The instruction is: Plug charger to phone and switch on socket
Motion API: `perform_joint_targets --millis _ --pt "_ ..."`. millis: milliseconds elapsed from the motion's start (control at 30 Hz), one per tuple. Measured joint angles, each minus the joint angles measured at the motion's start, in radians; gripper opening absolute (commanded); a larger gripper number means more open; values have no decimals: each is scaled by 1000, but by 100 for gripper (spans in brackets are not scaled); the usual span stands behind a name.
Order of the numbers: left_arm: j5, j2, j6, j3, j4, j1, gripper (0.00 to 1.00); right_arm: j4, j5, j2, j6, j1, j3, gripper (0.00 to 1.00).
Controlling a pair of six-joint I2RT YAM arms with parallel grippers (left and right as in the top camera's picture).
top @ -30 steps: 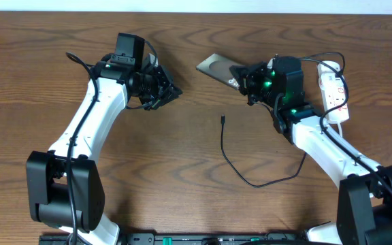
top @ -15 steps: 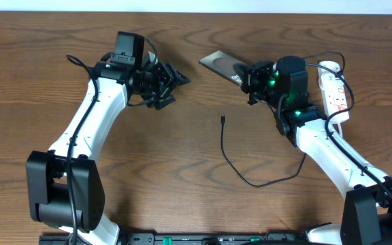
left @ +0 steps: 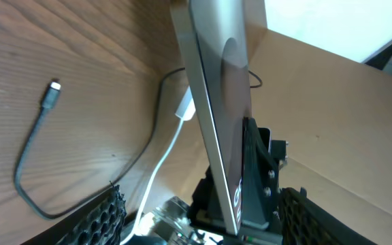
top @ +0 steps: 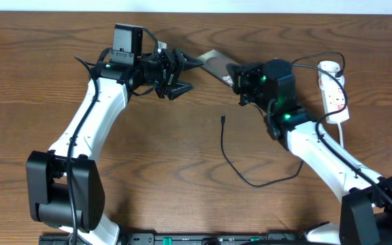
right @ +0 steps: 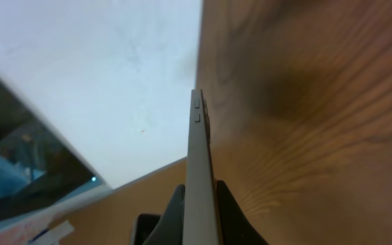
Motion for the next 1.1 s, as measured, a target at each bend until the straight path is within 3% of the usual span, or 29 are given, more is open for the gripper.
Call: perform_joint_targets --millis 167,333,467,1100 --pt "41 0 -47 0 30 0 69 64 70 0 3 64 0 1" --pt "62 0 -82 0 57 0 61 67 114 0 3 117 0 1" --pt "60 0 -92 0 61 0 59 80 124 0 3 142 0 1" --pt "-23 0 -110 0 76 0 45 158 21 0 24 150 0 2"
